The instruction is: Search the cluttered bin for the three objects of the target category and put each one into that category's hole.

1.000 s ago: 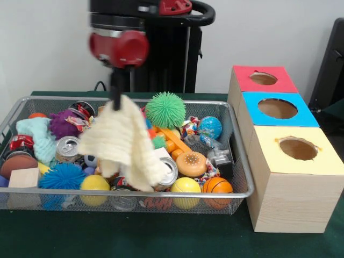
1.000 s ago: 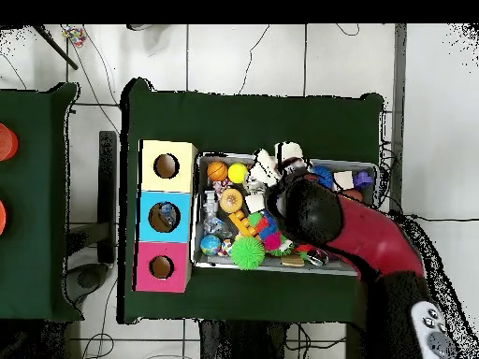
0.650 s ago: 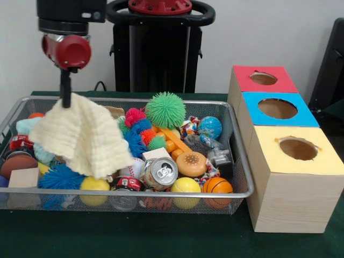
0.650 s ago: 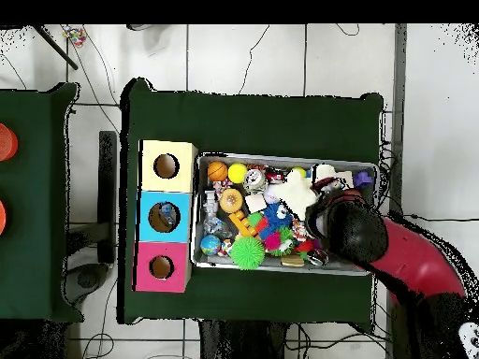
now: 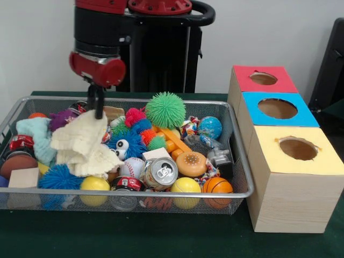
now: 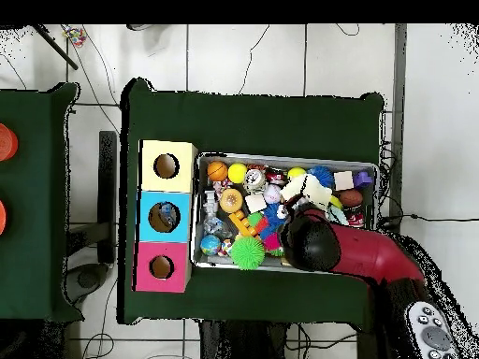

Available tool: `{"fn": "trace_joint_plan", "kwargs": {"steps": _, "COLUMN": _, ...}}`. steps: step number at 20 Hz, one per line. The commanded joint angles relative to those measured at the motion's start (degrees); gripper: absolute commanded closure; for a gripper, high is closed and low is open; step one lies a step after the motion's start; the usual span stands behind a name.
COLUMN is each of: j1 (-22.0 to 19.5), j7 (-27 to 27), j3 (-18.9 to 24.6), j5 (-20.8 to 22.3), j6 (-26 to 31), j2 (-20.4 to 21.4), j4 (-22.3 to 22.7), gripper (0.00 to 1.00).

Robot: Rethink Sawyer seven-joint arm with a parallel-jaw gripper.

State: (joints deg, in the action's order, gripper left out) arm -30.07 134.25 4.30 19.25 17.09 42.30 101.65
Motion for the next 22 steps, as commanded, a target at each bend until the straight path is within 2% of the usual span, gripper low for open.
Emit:
{"fn": "trace_joint_plan", "kwargs": {"steps": 1, "j1": 1.7, "j7": 0.3, "j3": 1.5, "j5": 4.4, "j6": -4.5, "j2": -1.1, "j4": 3.7, "gripper": 0.00}}
{"fn": "trace_joint_plan", "kwargs": {"steps": 4, "j1": 1.5, "j7": 2.9, "j3": 1.5, "j5": 3.1, "j6": -7.0, "j2": -2.2, "j4": 4.0, "gripper": 0.00}}
{"fn": "trace_joint_plan", "kwargs": {"steps": 15, "j1": 1.1, "j7": 2.1, "j3": 2.0, "j5": 2.7, "j6": -8.6, "j2": -4.3, "j4": 3.7, "gripper": 0.00}}
{"fn": "trace_joint_plan", "kwargs": {"steps": 22, "j1": 7.0, "j7": 5.1, "j3": -3.4, "j5": 1.6, "j6": -9.4, "j2": -7.3, "j4": 0.8, "gripper": 0.00}}
